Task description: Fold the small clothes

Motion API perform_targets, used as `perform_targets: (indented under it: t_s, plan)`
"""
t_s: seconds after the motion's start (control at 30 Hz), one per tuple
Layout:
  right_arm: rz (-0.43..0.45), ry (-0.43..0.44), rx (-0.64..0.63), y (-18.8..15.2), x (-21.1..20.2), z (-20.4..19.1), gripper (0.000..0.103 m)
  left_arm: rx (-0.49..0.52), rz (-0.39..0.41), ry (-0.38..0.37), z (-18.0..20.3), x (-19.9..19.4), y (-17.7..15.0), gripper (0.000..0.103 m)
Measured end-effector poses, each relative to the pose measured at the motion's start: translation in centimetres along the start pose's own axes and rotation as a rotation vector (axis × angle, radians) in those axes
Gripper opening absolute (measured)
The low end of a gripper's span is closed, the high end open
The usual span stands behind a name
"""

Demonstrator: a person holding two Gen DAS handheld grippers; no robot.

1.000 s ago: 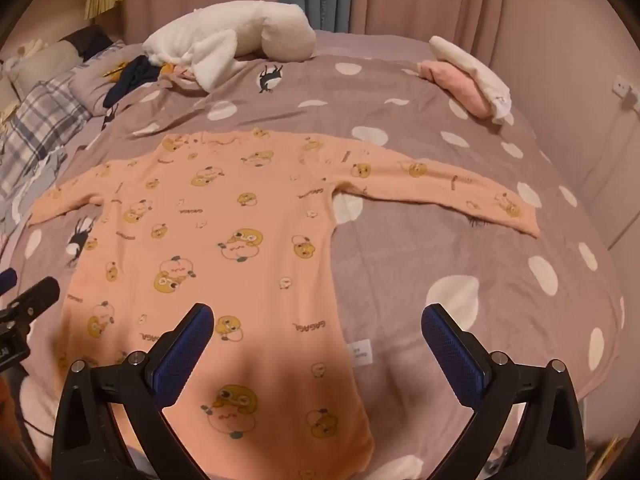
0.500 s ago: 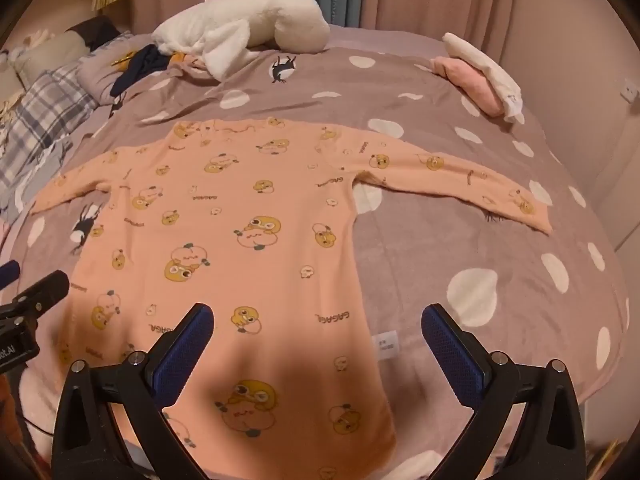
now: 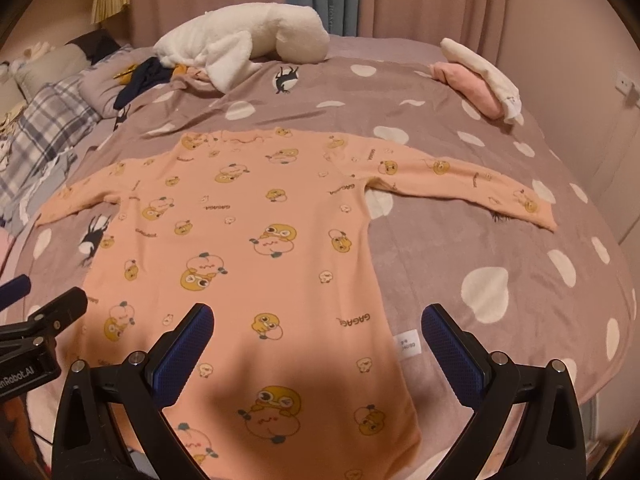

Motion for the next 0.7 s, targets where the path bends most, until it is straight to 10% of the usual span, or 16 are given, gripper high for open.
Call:
perform_targets:
  t_s: [0.7]
  plan:
    - [0.007,0.016,-0.057,-0.6,0.0,-1.2,0.103,0.035,0.0,0.013,0.8,-0.2,-0.2,0.103]
Point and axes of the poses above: each gripper's, at about its wrist camera, not at the fingertips, and x roughly the way its jaws point, z to its right, y to its top, the point moved 8 cm from there along x, roughly the way its jaws point, and after that the axes turned 13 degrees about z, right-handed, at the moved point
